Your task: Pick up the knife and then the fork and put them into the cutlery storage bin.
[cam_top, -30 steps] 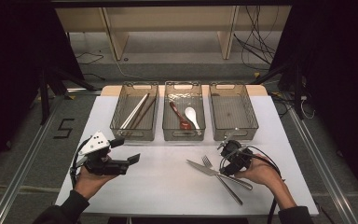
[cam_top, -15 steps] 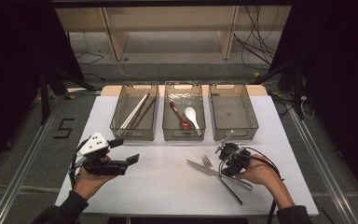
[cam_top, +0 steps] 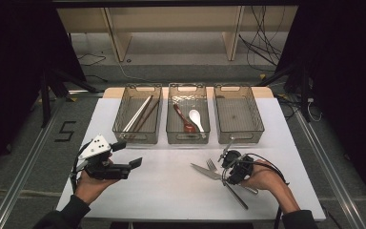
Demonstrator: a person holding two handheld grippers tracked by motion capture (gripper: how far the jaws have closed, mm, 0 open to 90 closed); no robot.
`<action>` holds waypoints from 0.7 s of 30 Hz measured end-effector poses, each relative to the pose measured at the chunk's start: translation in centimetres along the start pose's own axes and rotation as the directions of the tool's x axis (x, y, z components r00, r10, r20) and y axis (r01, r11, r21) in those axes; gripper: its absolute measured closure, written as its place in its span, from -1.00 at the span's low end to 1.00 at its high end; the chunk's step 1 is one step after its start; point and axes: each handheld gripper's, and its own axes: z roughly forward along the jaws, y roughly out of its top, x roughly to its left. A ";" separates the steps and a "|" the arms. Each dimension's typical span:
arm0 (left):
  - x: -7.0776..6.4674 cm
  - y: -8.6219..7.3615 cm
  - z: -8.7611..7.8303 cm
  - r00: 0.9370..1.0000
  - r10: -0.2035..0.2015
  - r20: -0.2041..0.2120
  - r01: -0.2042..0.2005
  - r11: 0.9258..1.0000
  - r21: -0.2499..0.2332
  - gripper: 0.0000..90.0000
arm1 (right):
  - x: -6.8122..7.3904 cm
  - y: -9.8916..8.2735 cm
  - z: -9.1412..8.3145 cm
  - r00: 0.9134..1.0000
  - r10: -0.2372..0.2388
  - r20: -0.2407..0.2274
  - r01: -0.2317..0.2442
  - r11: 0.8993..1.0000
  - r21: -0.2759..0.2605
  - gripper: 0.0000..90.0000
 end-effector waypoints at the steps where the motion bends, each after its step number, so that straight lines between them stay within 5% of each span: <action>1: 0.0 0.0 0.0 1.000 0.000 0.000 0.000 1.000 0.000 -0.67 | 0.1 0.0 0.1 1.000 0.000 -0.001 0.000 1.000 0.005 0.55; 21: -0.1 -0.1 0.1 1.000 0.003 0.001 -0.003 1.000 0.004 -0.67 | 0.4 0.7 0.5 1.000 -0.019 -0.002 0.019 0.998 0.067 0.74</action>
